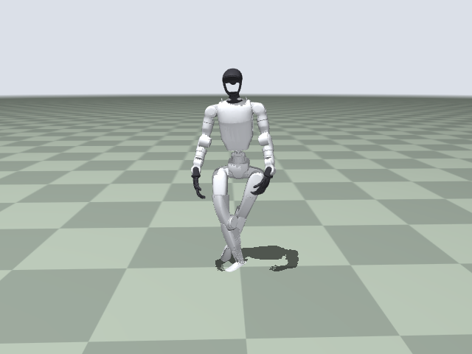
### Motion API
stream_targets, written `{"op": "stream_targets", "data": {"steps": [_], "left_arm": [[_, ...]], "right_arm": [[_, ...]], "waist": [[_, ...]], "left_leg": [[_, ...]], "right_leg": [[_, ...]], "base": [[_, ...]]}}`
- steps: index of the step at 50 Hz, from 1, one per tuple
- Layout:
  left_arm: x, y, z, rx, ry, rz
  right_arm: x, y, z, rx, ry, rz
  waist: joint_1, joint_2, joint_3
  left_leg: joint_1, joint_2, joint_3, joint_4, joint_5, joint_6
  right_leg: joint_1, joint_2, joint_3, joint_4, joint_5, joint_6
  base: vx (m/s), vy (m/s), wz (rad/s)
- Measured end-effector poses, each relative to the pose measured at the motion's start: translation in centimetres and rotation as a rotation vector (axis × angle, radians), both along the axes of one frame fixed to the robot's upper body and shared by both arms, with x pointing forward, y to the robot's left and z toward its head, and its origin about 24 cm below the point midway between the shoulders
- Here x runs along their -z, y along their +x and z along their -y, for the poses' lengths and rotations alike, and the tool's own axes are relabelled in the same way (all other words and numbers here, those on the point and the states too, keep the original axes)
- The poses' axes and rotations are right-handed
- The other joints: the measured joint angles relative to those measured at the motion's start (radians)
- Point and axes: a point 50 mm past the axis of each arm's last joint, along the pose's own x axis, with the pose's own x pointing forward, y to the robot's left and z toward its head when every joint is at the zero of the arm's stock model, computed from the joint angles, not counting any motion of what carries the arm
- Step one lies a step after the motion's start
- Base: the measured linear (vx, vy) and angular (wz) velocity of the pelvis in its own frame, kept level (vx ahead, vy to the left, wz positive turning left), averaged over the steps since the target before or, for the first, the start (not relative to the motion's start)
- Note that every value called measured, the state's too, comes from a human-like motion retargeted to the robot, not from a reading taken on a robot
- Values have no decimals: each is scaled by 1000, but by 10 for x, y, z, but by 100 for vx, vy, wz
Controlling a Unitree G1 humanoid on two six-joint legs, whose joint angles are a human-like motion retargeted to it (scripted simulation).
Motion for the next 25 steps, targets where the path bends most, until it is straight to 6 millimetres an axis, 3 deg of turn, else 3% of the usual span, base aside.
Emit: {"op": "stream_targets", "data": {"steps": [25], "left_arm": [[-5, 12, -14, -106, 55, 55]], "right_arm": [[-4, 16, -17, -21, 33, 52]], "waist": [[-12, -35, 32]], "left_leg": [[15, 2, 25, 1, 1, -9]], "right_leg": [[-28, -23, 35, 108, -8, 24]], "base": [[0, 0, 0]]}}
